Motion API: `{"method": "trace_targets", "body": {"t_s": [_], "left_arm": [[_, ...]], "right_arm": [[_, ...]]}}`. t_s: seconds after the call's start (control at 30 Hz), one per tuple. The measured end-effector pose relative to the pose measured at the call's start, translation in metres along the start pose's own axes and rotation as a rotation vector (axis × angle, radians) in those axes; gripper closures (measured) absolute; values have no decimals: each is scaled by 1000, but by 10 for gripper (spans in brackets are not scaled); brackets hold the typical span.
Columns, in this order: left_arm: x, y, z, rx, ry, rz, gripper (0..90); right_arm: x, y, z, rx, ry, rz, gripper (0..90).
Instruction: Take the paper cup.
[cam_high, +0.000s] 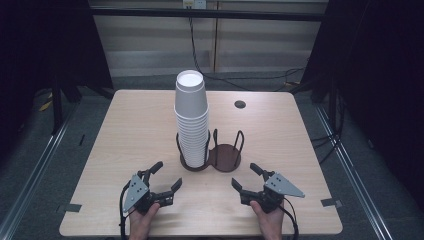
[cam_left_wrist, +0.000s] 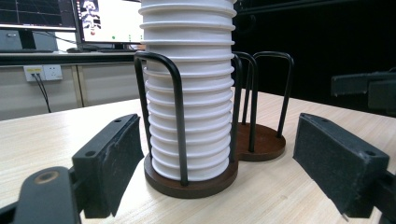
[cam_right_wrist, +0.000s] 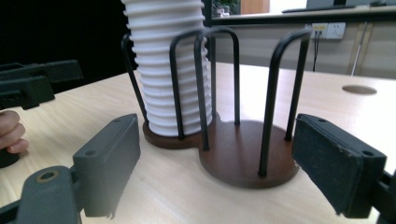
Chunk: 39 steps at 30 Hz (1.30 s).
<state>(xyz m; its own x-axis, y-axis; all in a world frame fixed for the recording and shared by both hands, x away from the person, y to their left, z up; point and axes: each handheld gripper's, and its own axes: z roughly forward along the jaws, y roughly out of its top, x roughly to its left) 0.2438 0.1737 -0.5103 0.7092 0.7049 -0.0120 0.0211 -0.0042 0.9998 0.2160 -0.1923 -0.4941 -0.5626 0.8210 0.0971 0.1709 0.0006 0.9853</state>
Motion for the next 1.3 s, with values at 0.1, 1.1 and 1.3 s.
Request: {"method": "trace_targets", "body": {"t_s": [0.1,1.1,1.3], "left_arm": [[0,0,0,0,0,0,153],[1,0,0,-1,4,-5,154],[1,0,0,-3,2,-5,155]], "right_arm": [[-1,9,1,35,31,3,171],[6,69,27,86,134,-71,204],[6,84,32,46,189,-45,201]]}}
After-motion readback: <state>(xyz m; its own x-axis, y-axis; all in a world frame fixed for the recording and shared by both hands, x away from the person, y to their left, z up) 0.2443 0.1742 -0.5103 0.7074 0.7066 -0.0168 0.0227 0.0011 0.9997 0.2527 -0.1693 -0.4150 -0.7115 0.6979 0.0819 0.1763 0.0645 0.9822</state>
